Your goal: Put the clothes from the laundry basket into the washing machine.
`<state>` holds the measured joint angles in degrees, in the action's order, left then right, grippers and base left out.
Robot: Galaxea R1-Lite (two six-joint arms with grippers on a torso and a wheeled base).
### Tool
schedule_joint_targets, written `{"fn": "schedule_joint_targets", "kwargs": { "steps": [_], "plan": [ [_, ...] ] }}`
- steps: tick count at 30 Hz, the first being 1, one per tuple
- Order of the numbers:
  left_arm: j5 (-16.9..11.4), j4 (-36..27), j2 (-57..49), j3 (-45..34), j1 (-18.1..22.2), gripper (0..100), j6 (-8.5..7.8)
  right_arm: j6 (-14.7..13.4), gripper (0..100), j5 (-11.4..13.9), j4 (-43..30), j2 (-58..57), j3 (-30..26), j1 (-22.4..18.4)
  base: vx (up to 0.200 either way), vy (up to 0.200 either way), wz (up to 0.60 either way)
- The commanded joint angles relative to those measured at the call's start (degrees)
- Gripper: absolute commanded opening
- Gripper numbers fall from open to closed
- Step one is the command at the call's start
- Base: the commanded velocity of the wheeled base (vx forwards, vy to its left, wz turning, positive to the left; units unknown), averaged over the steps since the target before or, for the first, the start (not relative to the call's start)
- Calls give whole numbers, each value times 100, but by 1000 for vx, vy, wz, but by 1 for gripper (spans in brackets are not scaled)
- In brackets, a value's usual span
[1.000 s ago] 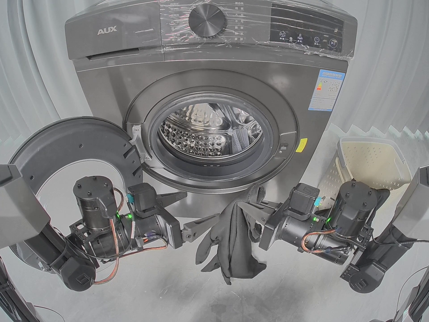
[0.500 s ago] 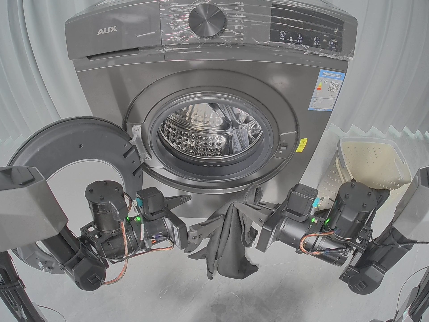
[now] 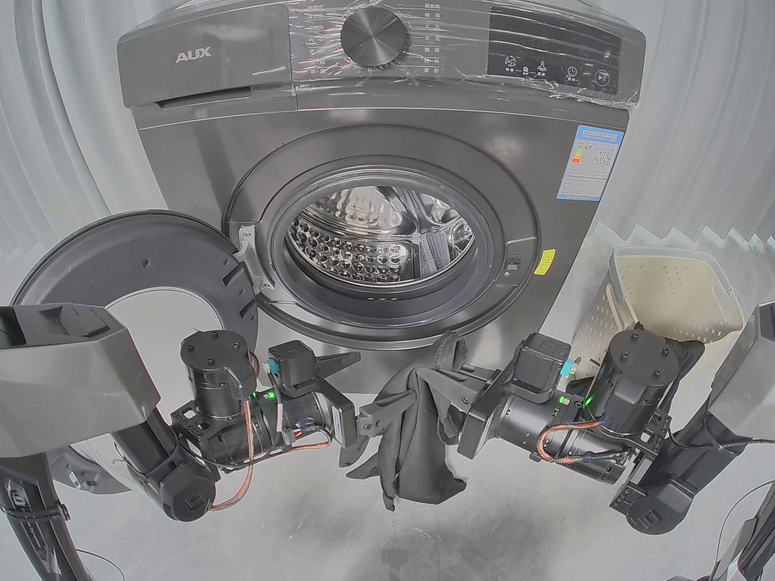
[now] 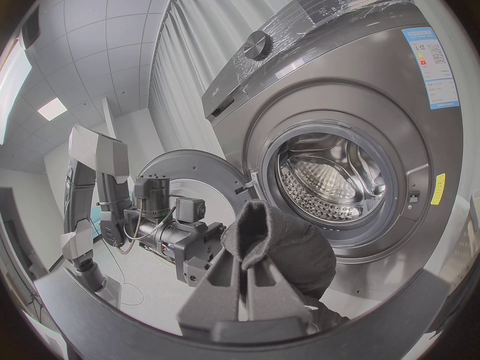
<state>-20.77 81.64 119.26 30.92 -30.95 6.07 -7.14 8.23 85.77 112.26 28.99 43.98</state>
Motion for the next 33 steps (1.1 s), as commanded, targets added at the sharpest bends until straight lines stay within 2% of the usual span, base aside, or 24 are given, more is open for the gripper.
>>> {"fn": "schedule_joint_targets", "kwargs": {
  "steps": [1, 9, 10, 17, 21, 24, 25, 28, 32, 33],
  "plan": [
    [-15, 1, 106, 55, -104, 100, 8, -6, 0, 3, 1, 15, 10, 23, 0, 0, 0],
    [29, 194, 484, 354, -148, 100, 43, -6, 0, -5, 10, 32, 10, 23, 0, 0, 0],
    [29, 203, 493, 363, -148, 0, 52, -6, 0, -5, 10, 41, 19, 23, 0, 0, 0],
    [65, 326, 449, 424, -130, 0, 70, -15, 0, -14, 1, 59, -7, 14, 0, 0, 0],
    [363, 555, 300, 389, -86, 0, 70, -6, 0, -137, -8, 129, 19, -30, 0, 0, 0],
    [407, 651, 115, 257, -51, 0, 78, -6, 0, -155, -8, 156, 19, -39, 0, 0, 0],
    [407, 651, 53, 222, -51, 0, 78, -6, 100, -155, -17, 156, 19, -21, 0, 0, 0],
    [434, 643, -43, 204, -51, 0, 87, -33, 100, -164, 10, 164, 45, 5, 0, 0, 0],
    [715, 634, -78, 363, 19, 0, 105, -33, 100, -146, 1, 164, -297, -101, 0, 0, 0],
    [829, 651, -70, 415, 37, 0, 158, 2, 100, -137, 1, 173, -500, -171, 0, 0, 0]
  ]
}}
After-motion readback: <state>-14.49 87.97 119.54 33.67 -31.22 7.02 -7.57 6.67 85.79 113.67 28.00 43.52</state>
